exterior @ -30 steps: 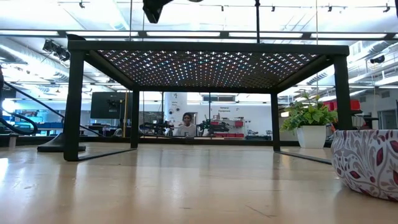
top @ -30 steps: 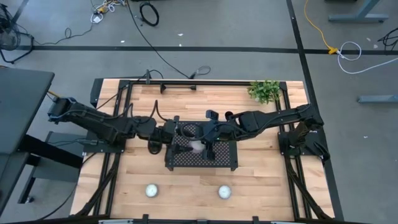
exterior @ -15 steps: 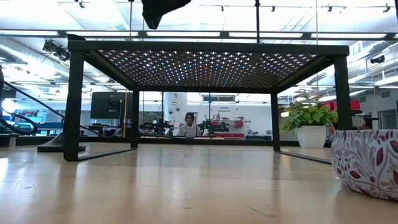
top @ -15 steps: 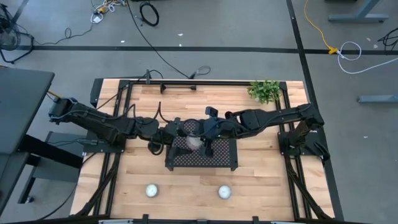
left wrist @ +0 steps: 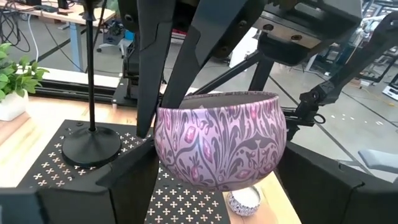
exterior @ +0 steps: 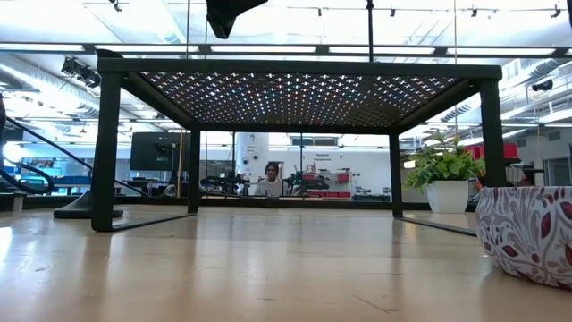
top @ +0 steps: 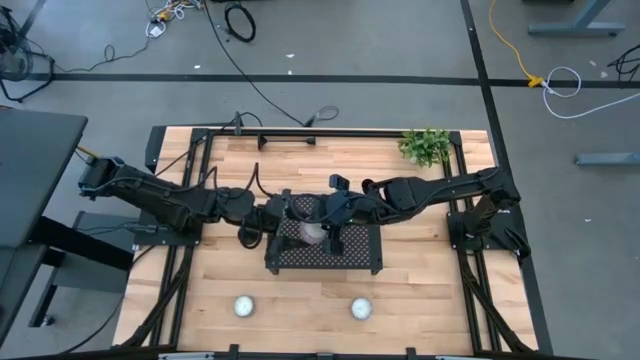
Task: Pick & Place candle stick holders
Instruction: Put the pink patterned scented candle on the shelf
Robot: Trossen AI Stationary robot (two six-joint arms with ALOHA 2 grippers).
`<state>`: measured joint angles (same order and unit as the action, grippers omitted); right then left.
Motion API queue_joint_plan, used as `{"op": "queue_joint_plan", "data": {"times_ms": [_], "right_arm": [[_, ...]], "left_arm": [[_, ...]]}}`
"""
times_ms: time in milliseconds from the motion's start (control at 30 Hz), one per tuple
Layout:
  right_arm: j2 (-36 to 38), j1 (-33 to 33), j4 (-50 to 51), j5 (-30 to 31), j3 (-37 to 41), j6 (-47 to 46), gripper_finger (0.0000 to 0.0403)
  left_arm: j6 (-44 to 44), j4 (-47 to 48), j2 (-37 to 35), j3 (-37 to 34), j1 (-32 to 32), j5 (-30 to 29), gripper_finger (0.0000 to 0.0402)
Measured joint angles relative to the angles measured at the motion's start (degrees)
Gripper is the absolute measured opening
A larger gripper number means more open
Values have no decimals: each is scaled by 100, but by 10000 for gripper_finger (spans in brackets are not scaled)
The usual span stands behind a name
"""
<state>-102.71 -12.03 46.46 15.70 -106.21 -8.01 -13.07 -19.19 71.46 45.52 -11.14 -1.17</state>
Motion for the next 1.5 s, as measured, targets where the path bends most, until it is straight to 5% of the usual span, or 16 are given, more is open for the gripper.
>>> {"op": "queue_joint_plan", "data": {"times_ms": [1500], "right_arm": [[-9, 15, 290, 11, 22, 42, 0]], "left_arm": [[-330, 59, -33, 28, 11, 138, 311]]}}
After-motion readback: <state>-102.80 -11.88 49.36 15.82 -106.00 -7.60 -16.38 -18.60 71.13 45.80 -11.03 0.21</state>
